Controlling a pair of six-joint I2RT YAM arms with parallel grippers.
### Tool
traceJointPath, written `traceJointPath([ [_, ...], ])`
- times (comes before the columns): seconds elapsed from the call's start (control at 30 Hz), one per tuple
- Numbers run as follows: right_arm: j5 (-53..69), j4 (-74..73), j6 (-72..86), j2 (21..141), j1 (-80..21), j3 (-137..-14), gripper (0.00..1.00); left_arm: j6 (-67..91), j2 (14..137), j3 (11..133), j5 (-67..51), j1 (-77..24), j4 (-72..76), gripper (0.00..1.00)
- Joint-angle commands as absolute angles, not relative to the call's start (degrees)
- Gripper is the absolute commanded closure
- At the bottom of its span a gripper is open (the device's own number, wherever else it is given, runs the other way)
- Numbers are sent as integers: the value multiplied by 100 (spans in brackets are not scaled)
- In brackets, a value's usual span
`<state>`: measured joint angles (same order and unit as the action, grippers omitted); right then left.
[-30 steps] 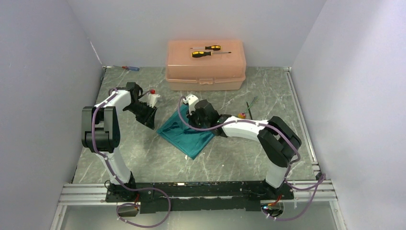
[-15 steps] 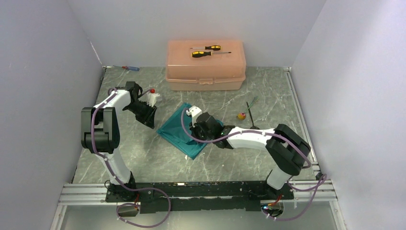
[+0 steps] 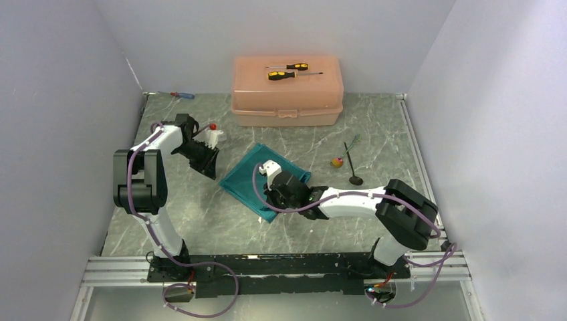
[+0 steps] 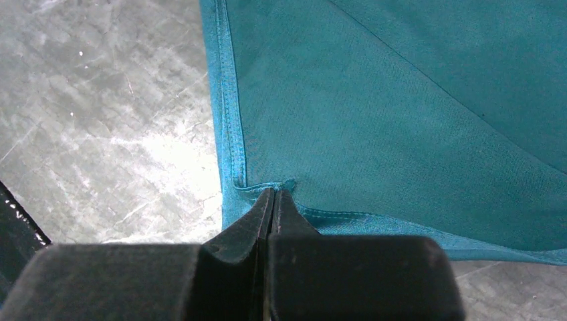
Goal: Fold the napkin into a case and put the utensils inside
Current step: Fold the top corner of the square-folded napkin at the center of the board, then smooth out the upper triangle-folded napkin at the center of the board.
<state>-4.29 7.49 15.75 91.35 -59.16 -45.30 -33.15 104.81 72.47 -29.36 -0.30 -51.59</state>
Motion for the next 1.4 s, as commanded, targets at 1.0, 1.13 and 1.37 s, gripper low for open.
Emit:
traceJointPath([
  [1.0, -375, 805, 1984, 8533, -5919, -4508, 64, -3033, 10363, 7753, -2982, -494, -5287, 70],
  [1.13, -268, 933, 2108, 8919, -5917, -4422, 84, -2980, 10426, 7739, -2980, -580, -5258, 70],
  [1.37, -21, 1081, 2338, 8960, -5919, -4168, 100, -2910, 10483, 7727, -3018, -828, -5179, 70],
])
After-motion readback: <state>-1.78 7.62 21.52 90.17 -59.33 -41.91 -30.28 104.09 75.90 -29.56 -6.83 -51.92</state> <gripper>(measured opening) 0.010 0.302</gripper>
